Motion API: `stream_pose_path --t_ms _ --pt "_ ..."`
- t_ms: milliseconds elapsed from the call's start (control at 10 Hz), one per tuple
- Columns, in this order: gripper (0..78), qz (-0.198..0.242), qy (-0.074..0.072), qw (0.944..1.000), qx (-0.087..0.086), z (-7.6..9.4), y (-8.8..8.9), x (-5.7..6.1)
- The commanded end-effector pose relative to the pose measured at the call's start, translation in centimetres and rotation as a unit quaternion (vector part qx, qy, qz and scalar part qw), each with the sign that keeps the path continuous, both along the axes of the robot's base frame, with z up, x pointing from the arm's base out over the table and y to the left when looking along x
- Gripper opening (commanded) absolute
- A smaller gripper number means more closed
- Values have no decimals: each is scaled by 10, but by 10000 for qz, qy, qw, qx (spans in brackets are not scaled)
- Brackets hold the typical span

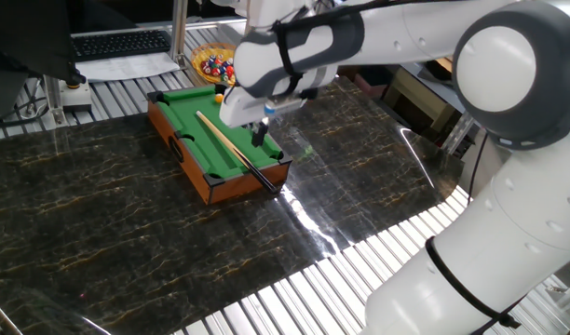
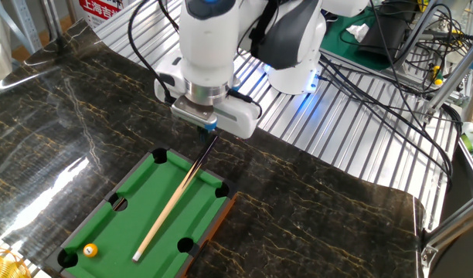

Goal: Hit the pool ball

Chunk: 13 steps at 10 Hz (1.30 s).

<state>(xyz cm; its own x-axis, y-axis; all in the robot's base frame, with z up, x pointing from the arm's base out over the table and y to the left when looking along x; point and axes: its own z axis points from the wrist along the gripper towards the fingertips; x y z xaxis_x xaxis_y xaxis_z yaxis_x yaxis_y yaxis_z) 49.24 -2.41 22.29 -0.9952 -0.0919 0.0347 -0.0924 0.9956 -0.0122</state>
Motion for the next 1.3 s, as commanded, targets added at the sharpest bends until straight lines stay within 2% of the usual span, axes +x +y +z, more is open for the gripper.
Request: stream_pose_path --t_ms 100,400,700,900,1300 --pt "0 -96 20 10000 -9 -10 2 -2" --pt "0 -234 -71 9997 -15 -14 2 -3" --pt "0 -343 -75 9994 -17 -13 2 -3" --pt "0 -348 -6 9994 -2 -13 2 -3" --pt "0 -461 -19 9989 3 -13 2 -2"
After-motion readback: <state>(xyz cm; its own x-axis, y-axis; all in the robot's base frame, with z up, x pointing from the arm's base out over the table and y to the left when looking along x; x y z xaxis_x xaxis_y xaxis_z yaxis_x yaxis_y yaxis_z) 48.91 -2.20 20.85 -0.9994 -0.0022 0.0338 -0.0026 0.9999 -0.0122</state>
